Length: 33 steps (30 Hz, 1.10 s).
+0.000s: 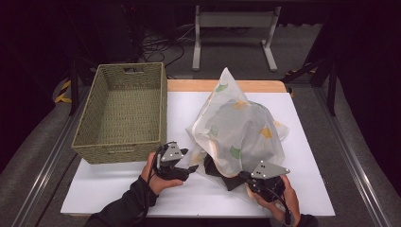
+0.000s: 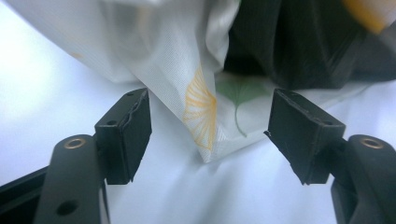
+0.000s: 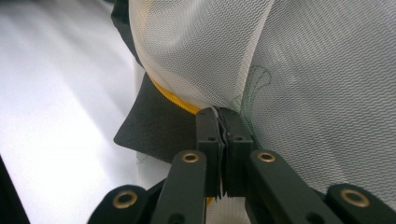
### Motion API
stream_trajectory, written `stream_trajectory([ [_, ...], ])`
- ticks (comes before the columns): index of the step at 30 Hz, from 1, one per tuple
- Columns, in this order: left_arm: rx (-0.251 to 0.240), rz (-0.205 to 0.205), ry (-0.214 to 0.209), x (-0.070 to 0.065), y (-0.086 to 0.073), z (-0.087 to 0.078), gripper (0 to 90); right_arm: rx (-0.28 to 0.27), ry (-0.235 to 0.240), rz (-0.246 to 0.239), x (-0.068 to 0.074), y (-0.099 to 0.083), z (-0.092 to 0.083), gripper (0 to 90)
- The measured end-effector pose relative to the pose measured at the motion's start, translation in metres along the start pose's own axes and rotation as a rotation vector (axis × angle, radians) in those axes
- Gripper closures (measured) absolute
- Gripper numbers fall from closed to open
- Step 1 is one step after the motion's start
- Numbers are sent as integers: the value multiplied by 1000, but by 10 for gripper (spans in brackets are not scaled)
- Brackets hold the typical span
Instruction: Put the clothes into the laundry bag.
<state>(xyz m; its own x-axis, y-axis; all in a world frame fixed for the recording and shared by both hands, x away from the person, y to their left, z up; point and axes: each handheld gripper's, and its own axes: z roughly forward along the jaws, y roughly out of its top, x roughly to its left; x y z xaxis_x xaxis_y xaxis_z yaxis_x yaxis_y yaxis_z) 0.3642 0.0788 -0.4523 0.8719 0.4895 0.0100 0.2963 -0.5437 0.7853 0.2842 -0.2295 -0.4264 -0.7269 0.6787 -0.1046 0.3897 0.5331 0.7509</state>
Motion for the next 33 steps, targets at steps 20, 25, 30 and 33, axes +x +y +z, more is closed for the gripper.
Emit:
stream_trajectory([
  [20,-20,81,-44,-24,-13,-51,888,68,14,-57,21,15,35,881],
  [25,5,60,-53,-35,-40,-73,888,74,-57,-66,17,22,45,886],
  [30,46,38,-29,-33,-55,-76,887,63,-91,-54,8,25,45,887],
  [33,49,20,-21,-25,-56,-77,878,53,-90,-33,2,24,40,886],
])
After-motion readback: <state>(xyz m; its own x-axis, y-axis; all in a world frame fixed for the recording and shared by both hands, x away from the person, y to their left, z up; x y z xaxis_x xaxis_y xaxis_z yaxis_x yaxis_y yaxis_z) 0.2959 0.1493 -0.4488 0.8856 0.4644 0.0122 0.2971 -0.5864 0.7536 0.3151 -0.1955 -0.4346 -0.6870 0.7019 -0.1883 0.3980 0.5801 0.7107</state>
